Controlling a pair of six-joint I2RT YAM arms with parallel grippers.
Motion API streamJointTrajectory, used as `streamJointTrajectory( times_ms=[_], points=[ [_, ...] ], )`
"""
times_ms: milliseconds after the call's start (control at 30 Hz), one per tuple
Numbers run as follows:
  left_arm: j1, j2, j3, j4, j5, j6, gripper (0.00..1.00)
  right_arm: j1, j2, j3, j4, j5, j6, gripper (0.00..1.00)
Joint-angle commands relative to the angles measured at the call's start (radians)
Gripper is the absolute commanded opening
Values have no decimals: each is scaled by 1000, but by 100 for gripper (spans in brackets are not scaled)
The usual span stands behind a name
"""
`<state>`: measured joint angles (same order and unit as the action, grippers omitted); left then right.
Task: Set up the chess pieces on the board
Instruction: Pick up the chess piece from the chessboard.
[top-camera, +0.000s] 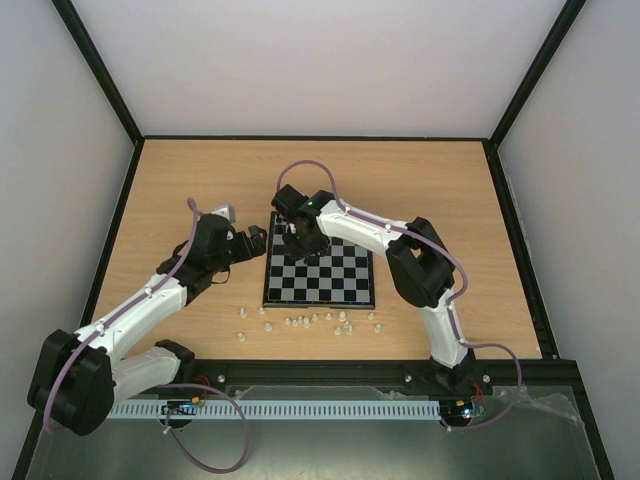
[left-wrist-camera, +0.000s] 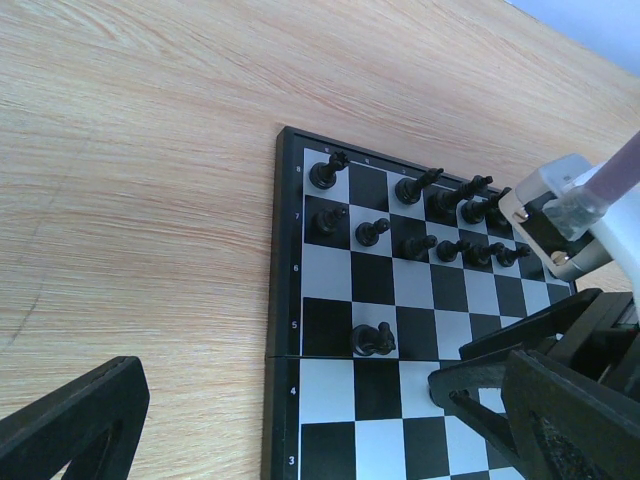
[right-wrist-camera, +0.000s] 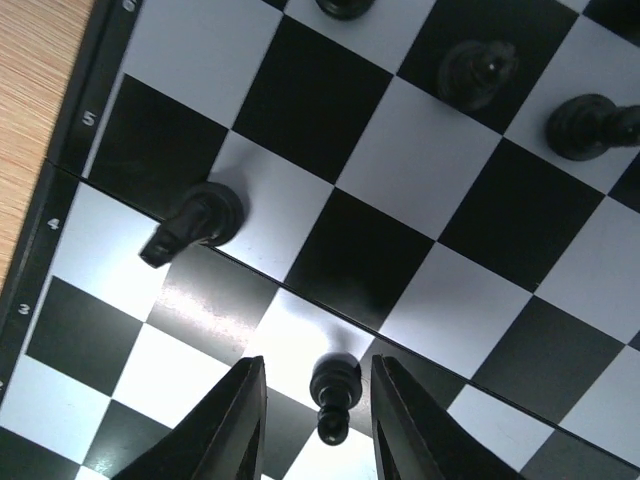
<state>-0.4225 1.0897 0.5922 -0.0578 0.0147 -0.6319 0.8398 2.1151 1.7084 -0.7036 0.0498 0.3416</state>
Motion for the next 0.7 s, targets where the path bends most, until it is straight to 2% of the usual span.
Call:
streamJointTrajectory(
  times_ms=[0,567,667],
  points=[
    [2,-14,-13,10,-7,4,100,4,10,14,-85,35,8,30],
    [2,-17,-16,12,-7,2,100,8,-5,-35,-89,37,13,25],
    [2,-18,-16,12,-7,2,99,8,-4,-39,-86,34,11,20]
  ],
)
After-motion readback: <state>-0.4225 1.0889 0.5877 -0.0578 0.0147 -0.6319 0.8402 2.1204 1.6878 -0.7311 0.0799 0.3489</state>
